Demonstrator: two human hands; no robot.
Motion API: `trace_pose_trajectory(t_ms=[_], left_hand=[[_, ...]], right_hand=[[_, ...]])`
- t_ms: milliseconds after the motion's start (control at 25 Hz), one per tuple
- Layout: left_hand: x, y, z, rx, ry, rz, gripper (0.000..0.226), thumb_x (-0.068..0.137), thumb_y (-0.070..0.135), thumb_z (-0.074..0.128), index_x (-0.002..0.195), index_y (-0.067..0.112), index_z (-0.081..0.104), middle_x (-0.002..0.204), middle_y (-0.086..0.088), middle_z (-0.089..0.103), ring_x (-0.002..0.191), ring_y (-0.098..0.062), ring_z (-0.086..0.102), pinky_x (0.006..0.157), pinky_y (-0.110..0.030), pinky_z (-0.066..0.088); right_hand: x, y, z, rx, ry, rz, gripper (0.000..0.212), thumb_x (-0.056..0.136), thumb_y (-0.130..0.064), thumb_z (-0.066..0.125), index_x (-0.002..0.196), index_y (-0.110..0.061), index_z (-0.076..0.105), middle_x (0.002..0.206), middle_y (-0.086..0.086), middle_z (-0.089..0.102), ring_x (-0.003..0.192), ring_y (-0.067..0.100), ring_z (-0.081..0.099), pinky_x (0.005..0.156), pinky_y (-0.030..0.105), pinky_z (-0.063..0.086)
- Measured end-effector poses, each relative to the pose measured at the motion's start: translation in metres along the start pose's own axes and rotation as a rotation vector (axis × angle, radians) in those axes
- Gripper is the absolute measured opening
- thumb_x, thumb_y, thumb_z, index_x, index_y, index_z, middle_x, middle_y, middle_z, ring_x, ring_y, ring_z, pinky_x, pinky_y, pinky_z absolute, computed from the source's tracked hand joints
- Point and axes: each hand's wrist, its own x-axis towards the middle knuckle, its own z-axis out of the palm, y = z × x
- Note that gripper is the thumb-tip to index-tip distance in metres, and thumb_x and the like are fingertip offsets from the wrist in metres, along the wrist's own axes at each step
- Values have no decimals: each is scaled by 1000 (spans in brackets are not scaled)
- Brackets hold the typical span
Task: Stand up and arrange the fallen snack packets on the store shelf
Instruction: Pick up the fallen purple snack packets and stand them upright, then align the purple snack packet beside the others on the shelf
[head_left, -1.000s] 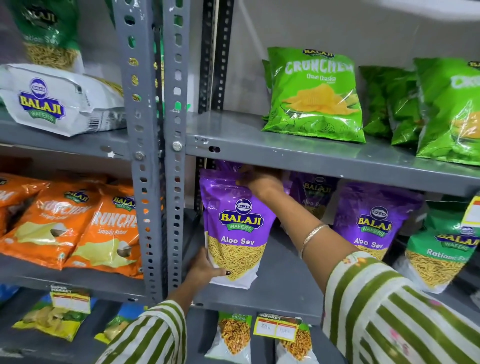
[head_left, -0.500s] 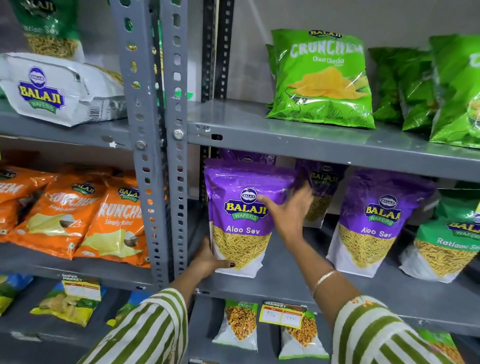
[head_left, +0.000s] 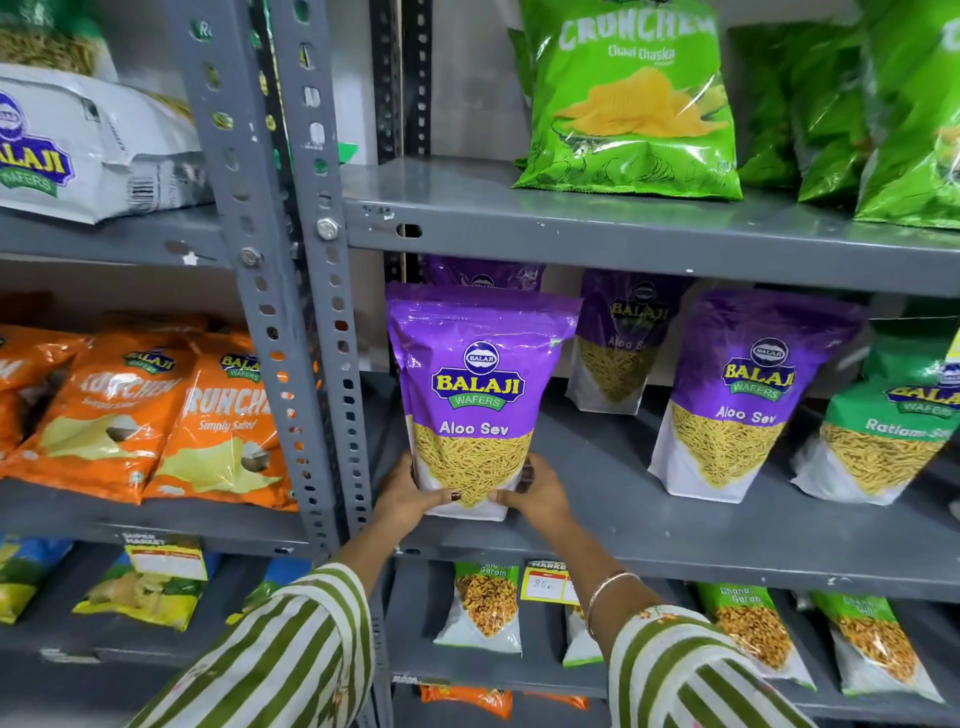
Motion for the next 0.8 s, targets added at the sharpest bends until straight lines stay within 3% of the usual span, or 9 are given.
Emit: trace_pose_trajectory(t_ms=[160,240,320,400,480,560,640,720,800], left_hand=[[-13,3,5,71,59,39,96,66,19,81,142,11,23,144,-14,44,129,-33,45,106,-44,40],[-33,3,15,207,293,267,102,65,30,79,145,10,19,149,-16,34,136,-33,34,108,-46,34],[-53,0,37,436,437,554,90,67,47,66,139,8,28,145,-16,34,134,-30,30,107,-46,30],[-65,5,69,551,377,730,83,69,54,54,136,11,29,142,-13,33,131,-27,29,104,-43,24],[-65,22,108,590,237,785,80,72,54,50,137,15,25,146,-10,32,133,-26,28,108,-42,27],[-57,49,148,568,126,748,81,76,51,55,141,13,23,151,-11,31,140,-26,27,113,-39,30],[-45,81,191,437,-14,590,91,76,41,67,145,7,18,154,-12,24,143,-25,23,117,-32,22],[-33,109,233,308,-126,378,97,73,29,75,145,4,16,154,-12,23,143,-23,24,115,-28,20],[-16,121,263,219,-164,251,96,67,21,80,142,0,25,149,-12,34,137,-24,35,106,-26,29]], right_hand=[[-5,1,-5,-34,-1,-10,75,66,-13,81,130,-4,41,134,16,53,125,32,50,100,37,42],[-8,5,-20,-98,102,-10,86,65,-18,82,136,-6,34,141,15,45,131,32,41,106,38,37],[-13,12,-45,-190,288,5,90,63,-25,83,135,-4,33,140,18,43,132,34,36,108,39,31],[-21,20,-77,-193,493,34,89,65,-29,81,134,1,33,136,23,43,130,38,34,109,41,28],[-26,28,-119,-155,655,60,90,68,-29,79,134,6,30,136,27,40,129,42,32,109,45,26],[-22,40,-165,-128,734,81,91,67,-26,79,134,8,29,135,30,39,129,43,31,107,44,25],[-8,58,-213,-101,715,88,90,64,-22,82,132,10,32,133,32,41,127,43,34,106,44,26],[10,74,-255,-62,600,74,81,63,-14,83,127,9,39,130,31,47,125,41,41,106,47,31],[29,92,-281,85,443,41,66,64,1,80,121,4,46,125,24,52,123,39,48,107,51,36]])
